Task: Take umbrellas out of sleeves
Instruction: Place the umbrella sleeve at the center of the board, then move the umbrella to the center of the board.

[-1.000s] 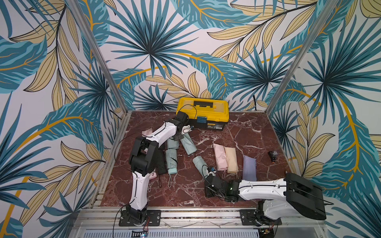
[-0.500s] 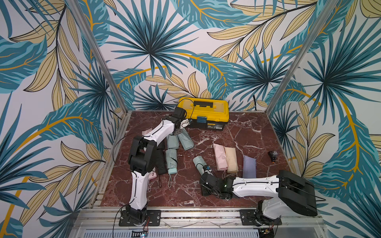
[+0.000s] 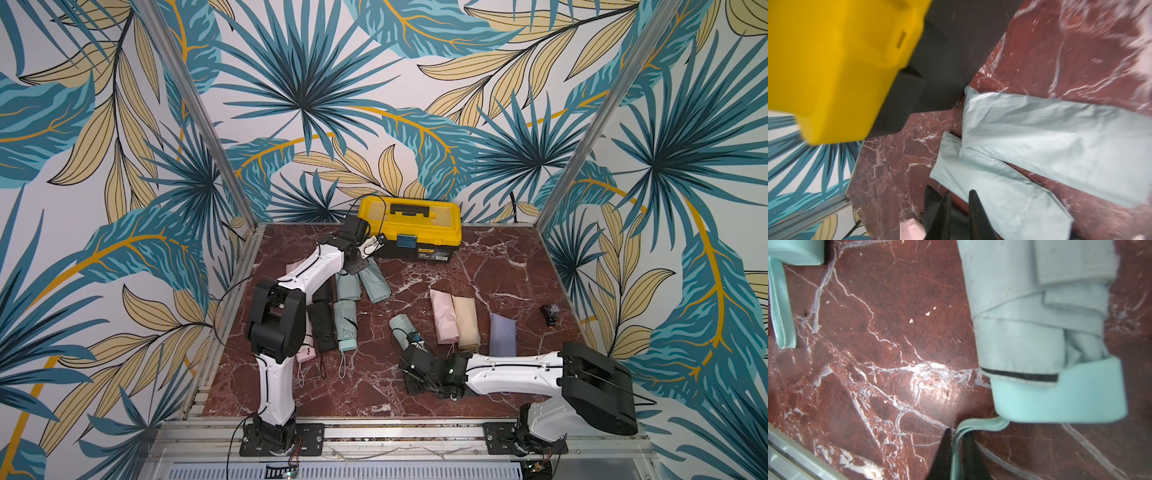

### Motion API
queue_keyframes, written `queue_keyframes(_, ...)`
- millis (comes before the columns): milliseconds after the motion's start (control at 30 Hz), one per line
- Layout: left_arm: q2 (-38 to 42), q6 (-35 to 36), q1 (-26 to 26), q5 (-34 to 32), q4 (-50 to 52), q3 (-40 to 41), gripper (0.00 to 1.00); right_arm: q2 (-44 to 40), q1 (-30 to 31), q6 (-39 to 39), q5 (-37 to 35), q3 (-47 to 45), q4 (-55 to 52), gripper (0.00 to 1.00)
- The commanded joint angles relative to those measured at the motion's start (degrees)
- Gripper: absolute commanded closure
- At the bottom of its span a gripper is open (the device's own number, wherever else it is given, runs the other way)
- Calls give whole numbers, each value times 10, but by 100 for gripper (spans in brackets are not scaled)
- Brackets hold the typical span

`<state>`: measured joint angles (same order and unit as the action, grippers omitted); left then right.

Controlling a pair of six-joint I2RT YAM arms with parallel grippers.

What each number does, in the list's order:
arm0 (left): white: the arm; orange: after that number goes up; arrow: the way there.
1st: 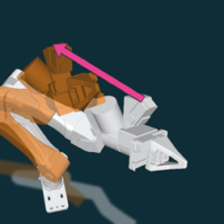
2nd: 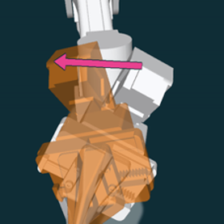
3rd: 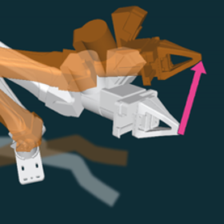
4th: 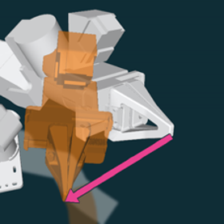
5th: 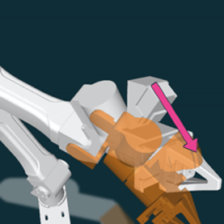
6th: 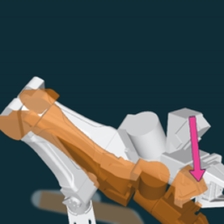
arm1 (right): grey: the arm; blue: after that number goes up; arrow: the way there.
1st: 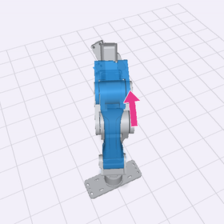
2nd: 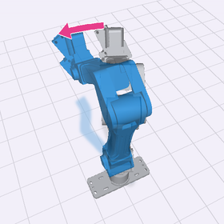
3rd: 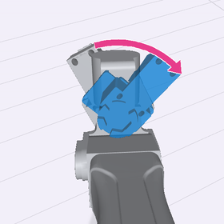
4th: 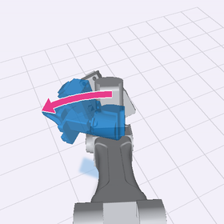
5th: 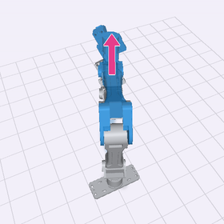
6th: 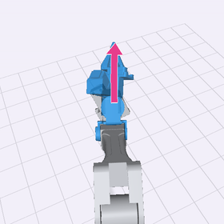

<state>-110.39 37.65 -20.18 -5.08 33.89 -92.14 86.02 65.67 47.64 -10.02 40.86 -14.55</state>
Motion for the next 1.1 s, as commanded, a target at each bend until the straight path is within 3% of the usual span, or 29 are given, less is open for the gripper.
queue_keyframes(0,110,-85,1,116,-74,47,77,-26,2,-19,-14,13,-45,55)
queue_keyframes(133,190,-165,1,208,-121,99,73,-72,2,-43,-41,24,-90,46)
queue_keyframes(333,260,-293,-5,346,-240,198,72,-91,-30,-107,-54,73,-142,44)
queue_keyframes(567,299,-307,-16,383,-254,201,72,-51,-121,-168,18,123,-156,44)
queue_keyframes(800,308,-319,-9,387,-254,204,71,42,-161,-199,69,178,-156,44)
queue_keyframes(1067,320,-327,9,397,-257,205,72,120,-166,-192,44,199,-167,44)
